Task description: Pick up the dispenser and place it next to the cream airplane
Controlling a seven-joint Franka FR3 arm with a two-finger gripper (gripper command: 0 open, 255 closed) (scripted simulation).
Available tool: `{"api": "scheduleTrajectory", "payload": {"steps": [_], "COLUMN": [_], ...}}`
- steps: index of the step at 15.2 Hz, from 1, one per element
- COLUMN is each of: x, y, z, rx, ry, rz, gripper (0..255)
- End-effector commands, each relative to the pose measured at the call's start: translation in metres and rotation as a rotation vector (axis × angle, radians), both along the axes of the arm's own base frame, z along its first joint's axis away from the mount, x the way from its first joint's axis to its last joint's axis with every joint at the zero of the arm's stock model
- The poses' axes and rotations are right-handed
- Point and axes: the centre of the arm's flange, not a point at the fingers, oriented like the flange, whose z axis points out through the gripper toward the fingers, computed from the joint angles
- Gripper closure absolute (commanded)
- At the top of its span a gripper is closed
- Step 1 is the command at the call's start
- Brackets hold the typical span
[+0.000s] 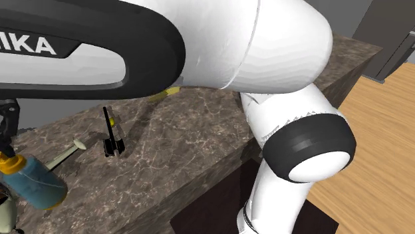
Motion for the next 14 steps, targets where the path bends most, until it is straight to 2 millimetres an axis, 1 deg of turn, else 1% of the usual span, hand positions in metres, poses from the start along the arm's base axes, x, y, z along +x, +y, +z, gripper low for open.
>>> {"api": "scheduleTrajectory", "payload": {"steps": [1,14], "x": [0.000,0.000], "y": [0.008,0.008], "z": [-0.008,-0.077], "rx": [0.001,0.001], "ry": [0.000,0.000], "rz": [-0.002,-0.002], "gripper": [255,255]}}
